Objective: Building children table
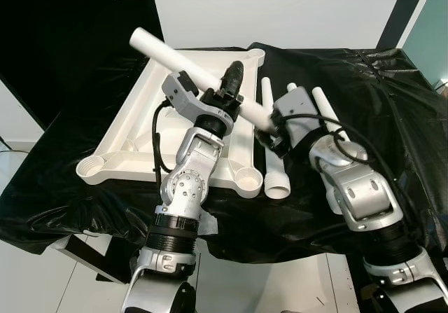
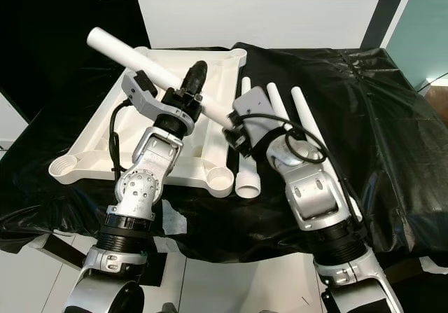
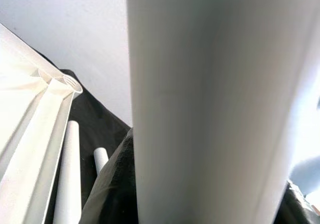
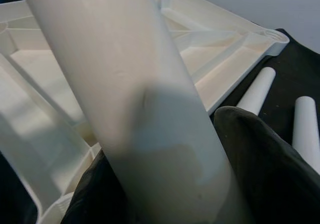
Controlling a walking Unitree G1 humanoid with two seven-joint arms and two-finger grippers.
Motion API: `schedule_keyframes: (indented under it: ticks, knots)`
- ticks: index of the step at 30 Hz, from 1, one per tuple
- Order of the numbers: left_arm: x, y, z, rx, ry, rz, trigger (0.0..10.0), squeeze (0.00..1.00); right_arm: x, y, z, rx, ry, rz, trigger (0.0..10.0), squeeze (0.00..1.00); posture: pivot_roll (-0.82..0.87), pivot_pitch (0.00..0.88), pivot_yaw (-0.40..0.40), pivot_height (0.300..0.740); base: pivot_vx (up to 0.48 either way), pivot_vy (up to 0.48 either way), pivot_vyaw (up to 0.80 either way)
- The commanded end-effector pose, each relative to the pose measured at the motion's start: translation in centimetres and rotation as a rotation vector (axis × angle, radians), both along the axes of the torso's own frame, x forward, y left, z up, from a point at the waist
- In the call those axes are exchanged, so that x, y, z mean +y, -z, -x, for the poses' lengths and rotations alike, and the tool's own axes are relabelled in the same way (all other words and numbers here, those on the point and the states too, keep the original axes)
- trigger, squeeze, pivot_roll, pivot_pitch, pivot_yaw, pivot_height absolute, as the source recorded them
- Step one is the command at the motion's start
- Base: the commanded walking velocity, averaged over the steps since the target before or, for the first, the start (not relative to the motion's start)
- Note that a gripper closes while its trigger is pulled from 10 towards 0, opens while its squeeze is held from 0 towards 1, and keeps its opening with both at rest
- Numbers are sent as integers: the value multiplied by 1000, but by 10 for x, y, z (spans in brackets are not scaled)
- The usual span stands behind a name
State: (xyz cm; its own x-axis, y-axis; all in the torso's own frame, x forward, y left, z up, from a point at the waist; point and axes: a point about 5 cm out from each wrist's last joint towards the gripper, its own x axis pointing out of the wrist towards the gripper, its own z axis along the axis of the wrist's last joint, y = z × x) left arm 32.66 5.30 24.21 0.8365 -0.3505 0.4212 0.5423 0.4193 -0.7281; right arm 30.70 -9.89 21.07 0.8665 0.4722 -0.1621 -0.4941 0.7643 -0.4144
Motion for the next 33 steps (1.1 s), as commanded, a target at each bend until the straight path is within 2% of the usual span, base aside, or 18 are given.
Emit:
schedule_keyframes:
  ticks: [1,2,3,4,5,9,10,11,12,13,24,25,26,27,28,29,32,33]
  knots:
    - [-4,-14,11,-238,139,59,0,0,-9,5,-3,44,50,-31,0,0,-89,0,47,740,0,0,0]
    - [-4,-14,11,-238,139,59,0,0,-9,5,-3,44,50,-31,0,0,-89,0,47,740,0,0,0]
    - [-4,-14,12,-239,148,61,431,1000,-8,3,-2,44,52,-34,0,0,-90,0,49,740,0,0,0]
    - [-4,-14,12,-239,148,61,431,1000,-8,3,-2,44,52,-34,0,0,-90,0,49,740,0,0,0]
    - [-4,-15,13,-245,154,64,10000,1000,-5,-4,-1,9,45,-26,0,0,-90,0,51,740,0,0,0]
    - [-4,-16,13,-241,152,60,10000,1000,-2,-13,1,-57,43,14,0,0,-92,0,54,740,0,0,0]
    - [-4,-15,11,-226,137,49,10000,1000,-1,-20,0,-164,69,129,0,0,-93,0,57,740,0,0,0]
    - [-4,-15,9,-211,126,43,10000,929,1,-24,0,-263,92,236,0,0,-94,0,56,740,0,0,0]
    - [-4,-14,7,-202,120,39,10000,298,2,-24,0,-330,103,308,0,0,-94,0,56,740,0,0,0]
    - [-4,-14,6,-200,119,38,10000,0,5,-19,0,-369,109,365,0,0,-93,0,56,740,0,0,0]
    - [-2,-14,7,-201,117,39,10000,0,13,2,3,-460,127,525,0,0,-85,0,54,740,0,0,0]
    - [-2,-14,7,-202,117,44,1176,0,13,3,3,-464,132,527,0,0,-85,0,54,740,0,0,0]
    - [-2,-14,7,-202,117,44,1176,0,13,3,3,-464,132,527,0,0,-85,0,54,740,0,0,0]
    - [-1,-14,7,-203,116,50,0,0,13,4,4,-471,139,525,0,0,-85,0,54,740,0,0,0]
    - [0,-14,7,-205,113,61,0,0,13,4,4,-478,154,517,0,0,-88,0,54,740,0,0,0]
    - [1,-14,6,-207,109,69,0,0,13,3,4,-485,168,508,2235,0,-88,0,54,740,0,0,0]
    - [1,-14,6,-207,109,69,0,0,13,3,4,-485,168,508,2235,0,-88,0,54,740,0,0,0]
    - [2,-14,6,-208,107,74,0,0,14,3,3,-492,179,504,8118,0,-88,0,55,740,0,0,0]
